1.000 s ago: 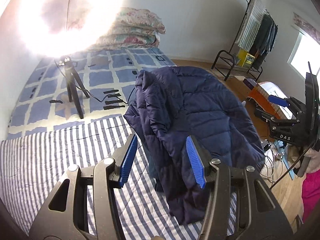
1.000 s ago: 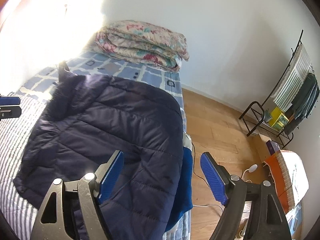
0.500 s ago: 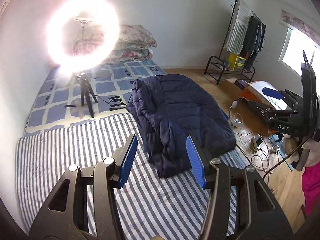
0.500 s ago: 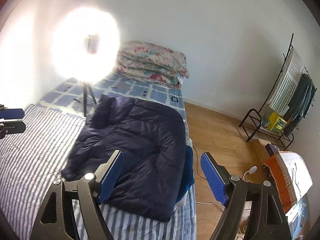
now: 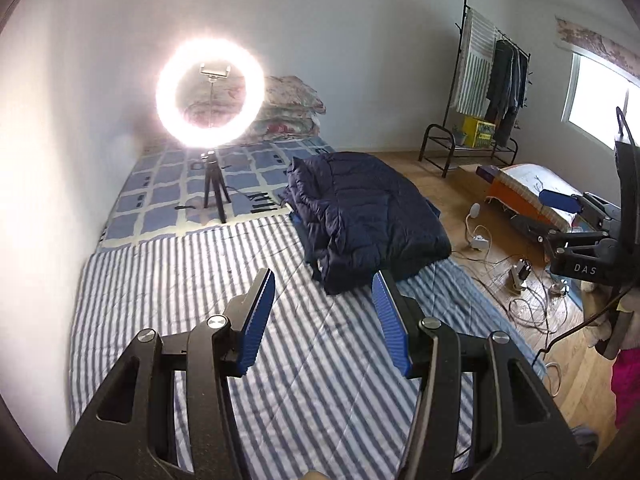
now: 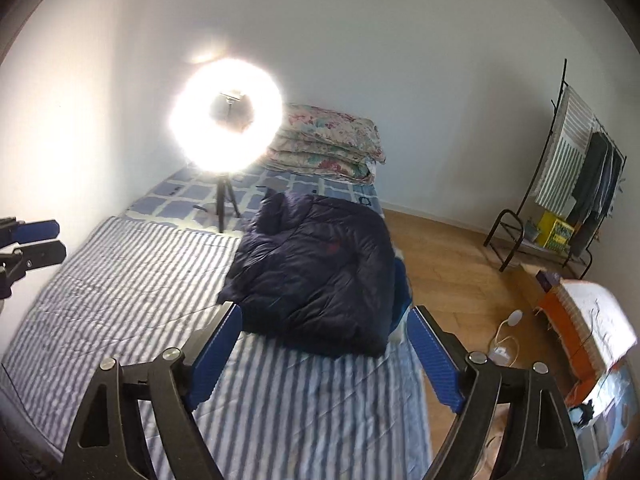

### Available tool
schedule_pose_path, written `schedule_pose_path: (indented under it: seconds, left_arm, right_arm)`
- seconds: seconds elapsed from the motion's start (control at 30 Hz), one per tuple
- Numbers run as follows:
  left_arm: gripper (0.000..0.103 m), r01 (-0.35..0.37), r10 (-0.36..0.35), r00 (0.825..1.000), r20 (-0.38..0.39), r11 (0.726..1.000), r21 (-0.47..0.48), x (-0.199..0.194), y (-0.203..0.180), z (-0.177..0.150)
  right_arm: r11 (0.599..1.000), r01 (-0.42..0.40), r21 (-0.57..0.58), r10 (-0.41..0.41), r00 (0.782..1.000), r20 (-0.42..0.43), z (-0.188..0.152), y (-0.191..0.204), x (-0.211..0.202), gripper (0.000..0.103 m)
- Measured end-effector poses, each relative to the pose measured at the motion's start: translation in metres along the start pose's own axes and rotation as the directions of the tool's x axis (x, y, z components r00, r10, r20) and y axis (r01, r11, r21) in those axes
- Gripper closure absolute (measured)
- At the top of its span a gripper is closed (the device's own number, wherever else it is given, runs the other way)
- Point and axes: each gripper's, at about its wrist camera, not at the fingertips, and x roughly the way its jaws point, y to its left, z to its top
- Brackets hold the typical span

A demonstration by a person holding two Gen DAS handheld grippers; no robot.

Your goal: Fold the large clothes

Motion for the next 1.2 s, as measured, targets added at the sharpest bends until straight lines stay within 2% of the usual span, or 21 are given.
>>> schedule_pose_path:
  seconds: [0.2, 0.3, 0.53, 0.6, 0.73, 0.8, 0.93, 1.0, 1.13, 1.2]
  left_arm:
    - [0.05, -0.023, 0.022, 1.0, 0.021, 0.999, 0.04, -0.024, -0.007, -0.035]
    - [0.043, -0.021, 0.02, 0.999, 0.029, 1.0, 0.023, -0.03, -0.003, -0.047]
    - [0.042, -0.049, 0.049, 0.998, 0.03, 0.999, 0.008, -0.031, 0.012, -0.067]
    - [0.034, -0.06, 0.06, 0.998, 0.031, 0.998, 0.007, -0.03, 0.015, -0.07]
    - [0.029, -0.078, 0.078, 0.996, 0.048, 0.997, 0.014, -0.031, 0.017, -0.076]
    - [0.023, -0.085, 0.084, 0.995, 0.059, 0.996, 0.016, -0.031, 0.019, -0.078]
    - [0.017, -0.106, 0.103, 0.992, 0.072, 0.994, 0.031, -0.031, 0.019, -0.081]
    - [0.008, -0.111, 0.108, 0.991, 0.078, 0.993, 0.037, -0.031, 0.017, -0.082]
    - [0.002, -0.122, 0.118, 0.988, 0.096, 0.992, 0.031, -0.031, 0.018, -0.082]
    - [0.0, -0.163, 0.16, 0.982, 0.104, 0.986, 0.029, -0.03, 0.016, -0.082]
  right_arm:
    - [1.0, 0.0, 0.005, 0.0, 1.0, 0.022, -0.029, 0.026, -0.016, 0.014]
    - [1.0, -0.004, 0.027, 0.003, 1.0, 0.026, -0.041, 0.034, -0.016, 0.013]
    - [0.997, 0.002, 0.079, -0.006, 0.999, 0.044, -0.061, 0.045, -0.014, 0.012]
    - [0.996, 0.007, 0.084, -0.011, 0.999, 0.049, -0.063, 0.047, -0.013, 0.01]
    - [0.996, 0.025, 0.083, -0.031, 0.997, 0.068, -0.064, 0.052, -0.014, 0.002]
    - [0.996, 0.033, 0.087, -0.04, 0.996, 0.082, -0.064, 0.052, -0.015, 0.0]
    - [0.994, 0.038, 0.105, -0.049, 0.994, 0.098, -0.066, 0.052, -0.014, 0.0]
    - [0.992, 0.027, 0.121, -0.039, 0.994, 0.101, -0.066, 0.05, -0.013, 0.0]
    - [0.99, 0.031, 0.137, -0.047, 0.993, 0.112, -0.067, 0.047, -0.009, 0.0]
    - [0.989, 0.031, 0.143, -0.047, 0.993, 0.112, -0.069, 0.047, -0.007, 0.0]
